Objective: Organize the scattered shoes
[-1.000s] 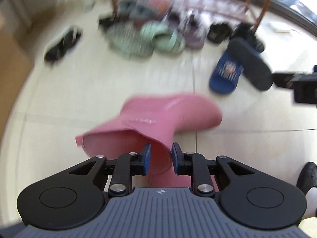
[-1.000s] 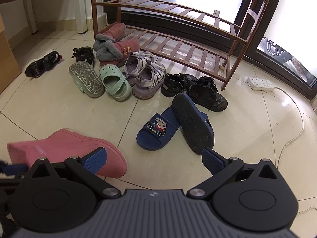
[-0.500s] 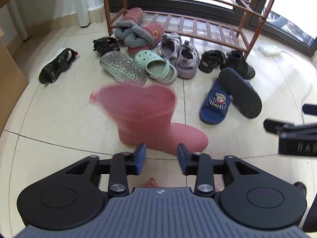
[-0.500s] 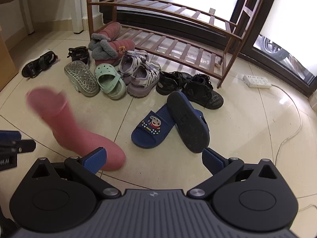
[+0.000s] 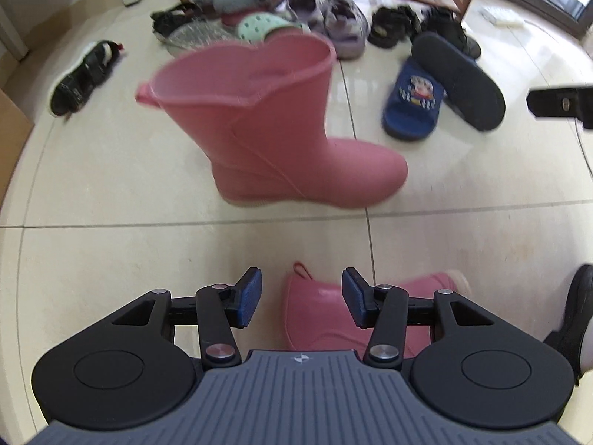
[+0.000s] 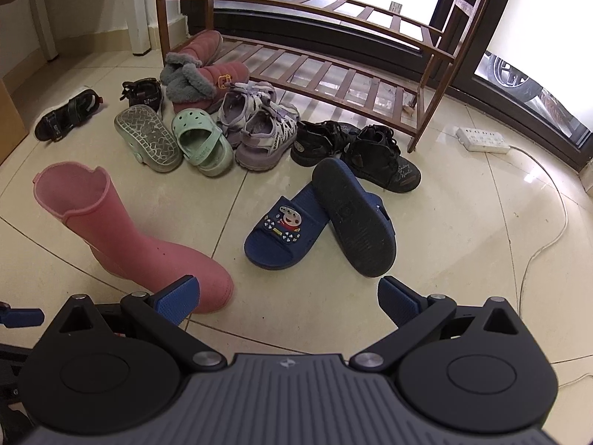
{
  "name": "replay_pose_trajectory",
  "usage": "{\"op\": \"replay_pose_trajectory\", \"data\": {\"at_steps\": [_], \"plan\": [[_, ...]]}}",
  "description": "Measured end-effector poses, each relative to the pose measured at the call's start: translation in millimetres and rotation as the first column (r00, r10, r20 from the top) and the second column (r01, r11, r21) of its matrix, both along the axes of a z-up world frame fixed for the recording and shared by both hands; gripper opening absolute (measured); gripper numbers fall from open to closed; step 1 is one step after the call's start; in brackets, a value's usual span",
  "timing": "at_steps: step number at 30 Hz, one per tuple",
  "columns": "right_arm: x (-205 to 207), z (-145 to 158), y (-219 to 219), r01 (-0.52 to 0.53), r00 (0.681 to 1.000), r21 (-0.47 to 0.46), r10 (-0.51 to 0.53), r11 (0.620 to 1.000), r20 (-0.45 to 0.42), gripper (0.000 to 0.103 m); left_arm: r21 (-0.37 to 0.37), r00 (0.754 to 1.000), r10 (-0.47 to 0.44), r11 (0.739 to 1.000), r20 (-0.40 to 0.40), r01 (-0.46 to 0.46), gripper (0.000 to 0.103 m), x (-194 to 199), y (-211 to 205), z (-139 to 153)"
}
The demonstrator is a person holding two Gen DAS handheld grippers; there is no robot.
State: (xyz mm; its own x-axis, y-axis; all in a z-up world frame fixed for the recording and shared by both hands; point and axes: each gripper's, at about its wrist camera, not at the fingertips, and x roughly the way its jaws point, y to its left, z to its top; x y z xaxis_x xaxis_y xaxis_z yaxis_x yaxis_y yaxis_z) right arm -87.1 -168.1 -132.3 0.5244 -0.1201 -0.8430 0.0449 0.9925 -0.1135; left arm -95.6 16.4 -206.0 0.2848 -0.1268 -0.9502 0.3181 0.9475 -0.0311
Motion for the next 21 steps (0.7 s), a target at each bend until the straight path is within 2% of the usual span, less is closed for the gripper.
{"op": "replay_pose_trajectory", "data": {"at_steps": [5, 9, 15, 18, 21], "plan": [[2.9, -3.7, -1.9, 0.004, 1.000, 0.001, -0.004, 1.000, -0.011, 0.103, -0.007, 0.996, -0.025, 1.000, -0.090, 0.025, 0.055, -5.2, 8.2, -26.8], [5.2, -6.6, -3.4, 0.007, 1.000, 0.002, -0.007, 1.000, -0.020, 0.103, -0.009, 0.985, -0.005, 1.000, -0.174, 0.003, 0.055, -7.6, 17.5, -49.8], [6.6, -11.4, 4.2, 0.015, 0.999, 0.011, -0.015, 1.000, -0.038, 0.103, -0.047, 0.978, -0.001, 0.999, -0.207, -0.009, 0.055, -8.7, 19.5, -62.9], [7.3, -13.8, 8.2, 0.019, 0.999, 0.015, -0.018, 1.000, -0.047, 0.103, -0.088, 0.974, 0.028, 0.995, -0.227, -0.049, 0.055, -6.0, 25.1, -73.9], [8.2, -14.0, 11.0, 0.025, 0.998, 0.025, -0.024, 0.999, -0.050, 0.103, -0.119, 0.965, 0.097, 0.985, -0.243, -0.129, 0.055, -3.3, 33.9, -85.7]]}}
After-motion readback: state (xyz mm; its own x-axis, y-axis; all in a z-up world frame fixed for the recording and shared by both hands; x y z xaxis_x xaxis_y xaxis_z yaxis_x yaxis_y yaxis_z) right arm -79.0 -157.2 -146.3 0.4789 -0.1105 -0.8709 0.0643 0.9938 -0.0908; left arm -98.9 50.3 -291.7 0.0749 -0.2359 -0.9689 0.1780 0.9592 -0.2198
